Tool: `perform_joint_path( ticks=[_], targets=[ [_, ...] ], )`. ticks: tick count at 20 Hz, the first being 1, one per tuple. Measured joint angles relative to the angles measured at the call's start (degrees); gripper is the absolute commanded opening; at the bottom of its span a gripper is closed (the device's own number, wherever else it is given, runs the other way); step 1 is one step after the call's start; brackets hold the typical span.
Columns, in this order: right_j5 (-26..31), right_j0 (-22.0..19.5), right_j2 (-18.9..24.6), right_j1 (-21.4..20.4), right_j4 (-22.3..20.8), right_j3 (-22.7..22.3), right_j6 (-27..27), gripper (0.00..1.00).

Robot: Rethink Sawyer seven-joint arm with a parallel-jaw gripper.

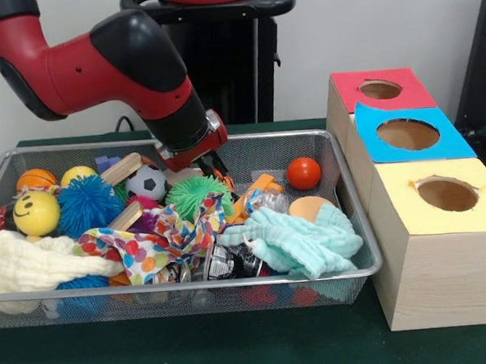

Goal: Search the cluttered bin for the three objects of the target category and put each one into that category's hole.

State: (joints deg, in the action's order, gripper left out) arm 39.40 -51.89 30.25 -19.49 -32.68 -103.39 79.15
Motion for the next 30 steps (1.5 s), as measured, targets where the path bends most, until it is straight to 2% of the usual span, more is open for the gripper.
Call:
perform_joint_path(
  ticks=[13, 17, 22, 30],
  targets=[
    [-0.15, -0.05, 0.14, -0.14, -0.28, -0.25, 0.0, 0.0],
    [-1.3, -0.04, 0.16, -1.37, -0.74, -1.56, 0.0, 0.0],
    [-2.57, -0.04, 0.14, -4.03, -1.05, -3.74, 0.0, 0.0],
    [-2.69, 0.35, 0.15, -12.21, -1.05, -8.88, 0.0, 0.0]
  ],
)
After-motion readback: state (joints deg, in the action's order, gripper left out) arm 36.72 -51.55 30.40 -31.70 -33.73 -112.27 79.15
